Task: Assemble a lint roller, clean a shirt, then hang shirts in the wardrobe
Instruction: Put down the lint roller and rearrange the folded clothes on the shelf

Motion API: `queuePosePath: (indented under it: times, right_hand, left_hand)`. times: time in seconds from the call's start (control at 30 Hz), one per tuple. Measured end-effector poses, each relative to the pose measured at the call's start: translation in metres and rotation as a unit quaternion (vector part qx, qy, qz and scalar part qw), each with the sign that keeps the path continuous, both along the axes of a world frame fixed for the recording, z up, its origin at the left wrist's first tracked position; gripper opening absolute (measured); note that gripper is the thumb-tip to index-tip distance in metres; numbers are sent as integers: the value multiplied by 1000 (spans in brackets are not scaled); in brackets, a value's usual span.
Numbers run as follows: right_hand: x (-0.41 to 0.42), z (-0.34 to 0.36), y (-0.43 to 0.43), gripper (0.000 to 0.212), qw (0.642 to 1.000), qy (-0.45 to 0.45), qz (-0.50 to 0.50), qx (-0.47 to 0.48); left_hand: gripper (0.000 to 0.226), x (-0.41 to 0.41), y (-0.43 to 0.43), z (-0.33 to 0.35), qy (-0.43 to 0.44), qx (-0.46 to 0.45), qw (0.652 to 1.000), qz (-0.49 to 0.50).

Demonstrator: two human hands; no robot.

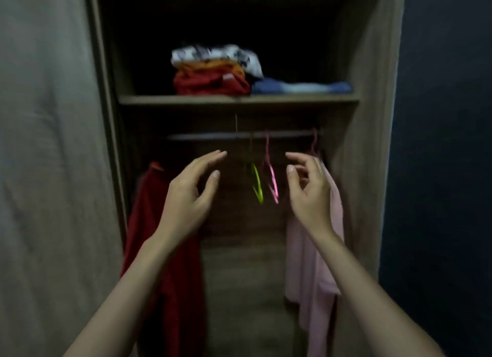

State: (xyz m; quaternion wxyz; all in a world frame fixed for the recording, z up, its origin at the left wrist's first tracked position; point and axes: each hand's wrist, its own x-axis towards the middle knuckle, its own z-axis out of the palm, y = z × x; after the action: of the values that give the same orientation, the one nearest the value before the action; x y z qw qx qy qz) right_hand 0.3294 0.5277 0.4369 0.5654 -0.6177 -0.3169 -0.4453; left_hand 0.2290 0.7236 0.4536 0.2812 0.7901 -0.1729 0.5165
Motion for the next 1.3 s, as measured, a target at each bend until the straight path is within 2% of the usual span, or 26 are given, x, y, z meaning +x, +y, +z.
queuePosePath:
  times: [0.27, 0.4, 0.53, 0.73, 0.9, 1.0, 1.13, 1.3]
  right_hand:
    - [60, 143, 49, 25, 989, -141, 13, -39]
    - [100, 210, 66, 37, 990, -108, -46, -78]
    - [133, 251, 73, 49, 982, -24, -120, -146]
    - [170, 252, 81, 65, 963, 81, -116, -231]
    - [176, 252, 92, 71, 957, 85, -123, -249]
    - [177, 258, 99, 77, 960, 87, -119, -238]
    - [168, 264, 108, 68, 977, 83, -59, -186]
    - [168, 266, 115, 71, 992, 47, 9, -119]
  left_hand:
    - [39, 51, 45, 119, -116, 28, 990, 70]
    - [41, 89, 66, 181, -147, 30, 980, 129]
    - [47, 122, 91, 222, -112, 15, 975, 190]
    - [58, 157, 107, 234, -4, 26, 978, 208]
    - [62, 172, 117, 238, 66, 5, 978, 196]
    - [59, 176, 116, 242, 69, -18, 986, 149]
    - [53, 179, 122, 254, 54, -45, 994, 87]
    - [49, 181, 132, 262, 61, -9, 993, 105]
